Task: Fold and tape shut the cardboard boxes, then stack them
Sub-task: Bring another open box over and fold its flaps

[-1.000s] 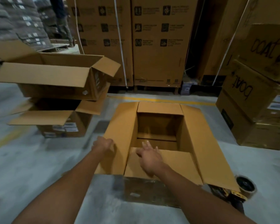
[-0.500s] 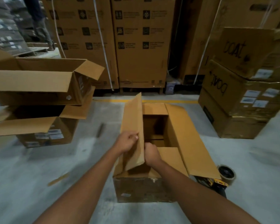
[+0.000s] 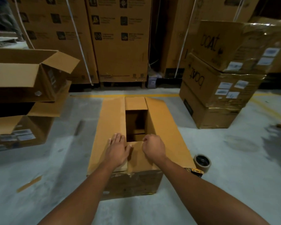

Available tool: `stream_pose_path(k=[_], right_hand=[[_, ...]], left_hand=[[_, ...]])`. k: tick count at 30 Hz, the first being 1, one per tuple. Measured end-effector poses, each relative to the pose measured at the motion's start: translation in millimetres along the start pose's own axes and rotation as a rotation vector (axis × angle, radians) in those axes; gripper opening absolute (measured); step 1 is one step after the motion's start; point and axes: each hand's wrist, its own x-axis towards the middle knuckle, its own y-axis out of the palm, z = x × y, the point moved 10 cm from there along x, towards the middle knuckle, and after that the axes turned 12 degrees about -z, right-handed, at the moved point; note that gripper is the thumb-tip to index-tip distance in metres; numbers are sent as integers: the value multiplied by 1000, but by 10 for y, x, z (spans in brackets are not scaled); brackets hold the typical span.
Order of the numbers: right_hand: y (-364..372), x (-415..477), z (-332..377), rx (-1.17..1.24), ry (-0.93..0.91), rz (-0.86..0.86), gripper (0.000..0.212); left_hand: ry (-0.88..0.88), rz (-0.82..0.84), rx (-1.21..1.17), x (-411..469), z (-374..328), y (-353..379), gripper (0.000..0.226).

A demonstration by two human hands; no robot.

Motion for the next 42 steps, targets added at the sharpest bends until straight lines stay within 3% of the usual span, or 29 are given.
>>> stream_pose_path(k=[5,10,15,17,21,24,32,34,39,42], right_hand=[[-106,24,-875,-84,196,64,32],[-82,24,-1134,-70,261,116,48],[-105,-119,-1509,-52,564,162,73],[-188,-130,-1572,-17,604,126,69],[-697,41,-1505,-85,522,-109,32],[-1037,198,-1304,-49,474,-175,18],[-1149,387,-214,-120,284,-30,24],[-1024,349,49,-113,217,46,22],[-545,68,473,-58,117,162,18],[-221,-181,561,-83,55,220,30]], left_hand=[[6,3,33,19,-30,75,68],[0,11,28,69,-121,73,69],[-22,10,3,114,-244,96,68],[-43,14,5,116,-238,96,67],[-89,19,-71,115,-216,29,63],[-123,58,-178,98,-204,-7,61],[-102,68,-286,-24,-136,-271,45],[-101,59,-292,-33,-77,-286,35],[-114,4,-298,-112,128,-395,37],[-121,4,-328,-230,215,-383,33]])
